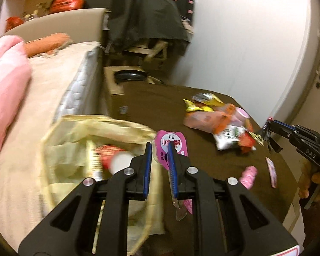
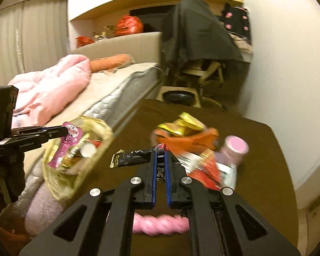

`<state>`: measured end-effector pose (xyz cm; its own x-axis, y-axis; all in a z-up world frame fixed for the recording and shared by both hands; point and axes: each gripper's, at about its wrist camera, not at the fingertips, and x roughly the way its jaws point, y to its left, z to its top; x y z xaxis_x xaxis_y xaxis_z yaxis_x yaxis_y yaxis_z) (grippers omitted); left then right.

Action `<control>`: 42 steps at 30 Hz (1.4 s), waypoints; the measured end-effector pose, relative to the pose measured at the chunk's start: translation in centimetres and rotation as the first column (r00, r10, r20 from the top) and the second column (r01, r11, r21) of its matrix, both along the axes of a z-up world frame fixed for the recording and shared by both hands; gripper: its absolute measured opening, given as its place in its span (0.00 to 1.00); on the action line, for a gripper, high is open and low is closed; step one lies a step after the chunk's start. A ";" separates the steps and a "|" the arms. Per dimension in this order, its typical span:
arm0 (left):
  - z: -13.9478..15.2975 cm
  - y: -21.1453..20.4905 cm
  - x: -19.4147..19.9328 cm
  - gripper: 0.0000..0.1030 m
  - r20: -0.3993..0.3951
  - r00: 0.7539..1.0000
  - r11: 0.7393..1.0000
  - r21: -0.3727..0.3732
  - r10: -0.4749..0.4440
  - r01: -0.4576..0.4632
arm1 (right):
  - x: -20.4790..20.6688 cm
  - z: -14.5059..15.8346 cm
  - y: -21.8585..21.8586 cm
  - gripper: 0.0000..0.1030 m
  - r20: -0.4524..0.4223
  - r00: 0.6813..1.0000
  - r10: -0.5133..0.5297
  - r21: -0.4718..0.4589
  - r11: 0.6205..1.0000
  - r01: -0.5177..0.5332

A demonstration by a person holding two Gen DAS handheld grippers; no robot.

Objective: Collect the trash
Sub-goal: 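Carry both items to the yellow bag and open both tools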

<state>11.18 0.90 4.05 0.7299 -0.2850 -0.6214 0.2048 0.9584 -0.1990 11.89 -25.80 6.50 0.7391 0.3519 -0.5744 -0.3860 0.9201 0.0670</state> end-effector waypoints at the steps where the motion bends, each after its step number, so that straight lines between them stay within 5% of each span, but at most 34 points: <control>1: 0.0 1.2 0.1 0.14 -0.003 1.000 1.000 -0.004 0.025 -0.025 | 0.3 0.0 1.0 0.07 -0.001 1.000 0.016 0.000 1.000 -0.016; 10: -2.5 10.5 1.3 0.14 -0.083 0.981 0.984 -0.026 0.175 -0.177 | 4.2 -0.6 11.8 0.07 -0.031 0.980 0.198 0.011 0.980 -0.198; 20: -8.1 12.2 5.1 0.14 -0.219 0.963 0.985 -0.042 0.155 -0.168 | 10.5 -7.4 20.8 0.07 -0.241 0.913 0.330 0.012 0.942 -0.337; 31: -10.9 12.4 6.6 0.14 -0.286 0.947 0.989 -0.004 0.143 -0.150 | 13.1 -11.9 22.8 0.07 -0.367 0.863 0.347 -0.002 0.927 -0.374; 36: -11.3 11.9 7.0 0.14 -0.293 0.945 0.989 0.022 0.145 -0.145 | 13.2 -12.1 21.8 0.07 -0.379 0.865 0.329 0.004 0.935 -0.354; 42: -11.1 13.0 7.1 0.16 -0.300 0.944 0.984 -0.069 0.138 -0.166 | 13.2 -11.9 21.3 0.08 -0.363 0.888 0.282 -0.027 0.949 -0.313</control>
<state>18.27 13.90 -7.05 0.5589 -0.2506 -0.7904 -0.0227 0.9483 -0.3167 25.08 -4.49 -5.37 0.3526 0.4635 -0.8129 -0.6082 0.7737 0.1773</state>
